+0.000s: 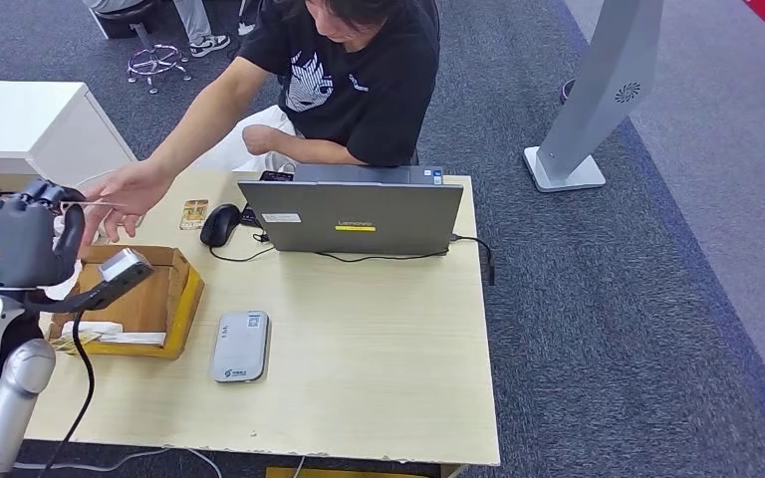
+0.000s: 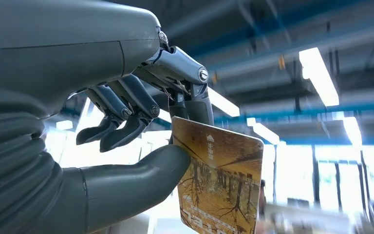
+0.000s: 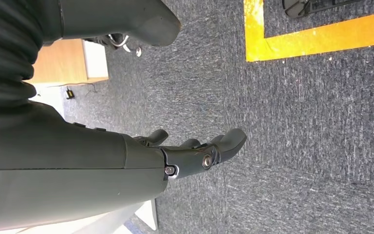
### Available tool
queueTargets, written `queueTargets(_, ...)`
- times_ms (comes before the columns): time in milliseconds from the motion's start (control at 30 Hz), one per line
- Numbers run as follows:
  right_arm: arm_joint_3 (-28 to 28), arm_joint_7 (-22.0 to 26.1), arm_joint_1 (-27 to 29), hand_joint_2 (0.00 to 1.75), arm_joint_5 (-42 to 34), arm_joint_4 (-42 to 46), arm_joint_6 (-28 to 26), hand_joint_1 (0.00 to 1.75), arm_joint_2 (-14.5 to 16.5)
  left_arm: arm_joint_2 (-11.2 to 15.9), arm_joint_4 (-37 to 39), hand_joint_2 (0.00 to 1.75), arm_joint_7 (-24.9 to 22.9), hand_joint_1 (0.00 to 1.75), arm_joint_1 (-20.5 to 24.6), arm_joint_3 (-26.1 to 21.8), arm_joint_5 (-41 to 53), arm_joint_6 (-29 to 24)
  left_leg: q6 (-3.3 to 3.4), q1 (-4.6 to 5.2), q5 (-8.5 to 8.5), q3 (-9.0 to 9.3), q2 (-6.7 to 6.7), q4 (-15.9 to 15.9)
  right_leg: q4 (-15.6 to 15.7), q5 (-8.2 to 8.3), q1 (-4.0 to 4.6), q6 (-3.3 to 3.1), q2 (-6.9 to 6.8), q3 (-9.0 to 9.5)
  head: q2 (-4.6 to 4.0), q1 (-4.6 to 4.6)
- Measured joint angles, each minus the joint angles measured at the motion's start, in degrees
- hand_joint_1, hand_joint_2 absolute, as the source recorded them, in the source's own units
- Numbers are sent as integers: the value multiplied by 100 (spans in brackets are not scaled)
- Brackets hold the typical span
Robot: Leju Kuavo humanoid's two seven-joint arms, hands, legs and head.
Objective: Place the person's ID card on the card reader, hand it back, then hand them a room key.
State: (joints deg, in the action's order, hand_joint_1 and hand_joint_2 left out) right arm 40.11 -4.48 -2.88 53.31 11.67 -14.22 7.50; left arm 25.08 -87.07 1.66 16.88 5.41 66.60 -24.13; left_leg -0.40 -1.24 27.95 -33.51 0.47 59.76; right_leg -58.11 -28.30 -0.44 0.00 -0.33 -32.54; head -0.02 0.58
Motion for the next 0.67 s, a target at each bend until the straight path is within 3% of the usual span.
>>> queueTargets(67,6,0,0,175,12,0,-1,0,0,65,-132,175,-33,175,201,-136,49,-12,0,0,0,0,0,0,0,0,1,0,0,0,0,-1)
queueTargets(200,31,0,-5,175,15,0,-1,0,0,101,-323,175,28,0,449,-299,-82,-25,0,2,0,2,0,0,0,0,0,0,0,2,0,1)
queueTargets(667,127,1,-21,175,28,0,-3,0,7,-408,-577,175,127,0,446,-316,-727,-128,0,5,0,1,0,1,1,1,-5,1,0,2,0,0)
